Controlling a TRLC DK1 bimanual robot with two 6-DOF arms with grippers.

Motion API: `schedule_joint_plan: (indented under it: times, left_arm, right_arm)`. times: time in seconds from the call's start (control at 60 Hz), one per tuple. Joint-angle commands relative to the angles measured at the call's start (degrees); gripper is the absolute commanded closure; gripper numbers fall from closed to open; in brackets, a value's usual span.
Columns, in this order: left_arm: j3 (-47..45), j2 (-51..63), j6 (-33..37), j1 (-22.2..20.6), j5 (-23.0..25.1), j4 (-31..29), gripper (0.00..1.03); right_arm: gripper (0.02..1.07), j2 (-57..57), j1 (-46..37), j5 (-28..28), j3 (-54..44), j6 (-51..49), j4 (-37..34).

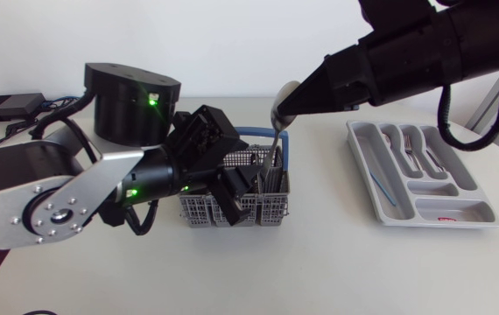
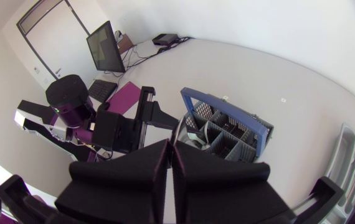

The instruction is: Sort the cutlery from the basket into the organizer compartments.

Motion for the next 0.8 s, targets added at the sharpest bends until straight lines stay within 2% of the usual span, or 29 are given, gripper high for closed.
schedule_joint_plan:
  times: [0.0, 0.167, 0.65, 0.733, 0.783]
  left_arm:
    - [2.6, 2.1, -1.8, -0.9, -1.5, 1.7, 0.46]
    - [4.4, 4.0, -2.6, -1.9, -3.5, 3.5, 0.46]
    - [6.2, 5.6, -3.1, -4.7, -3.8, 4.2, 0.46]
    - [6.3, 6.3, -3.3, -4.5, -4.0, 4.3, 0.48]
    - [6.2, 6.6, -3.5, -4.3, -4.2, 4.7, 0.53]
  right_arm:
    - [1.01, -1.1, -0.5, -0.8, -1.6, 1.4, 0.9]
    - [1.01, -1.0, -0.7, -1.1, -2.5, 1.4, 1.5]
    - [1.01, 0.0, -2.4, -2.4, -4.4, 3.2, 5.4]
    - [1.01, -0.2, -2.6, -2.4, -4.4, 3.6, 5.4]
    - [1.01, -0.3, -2.8, -2.4, -4.5, 3.8, 5.5]
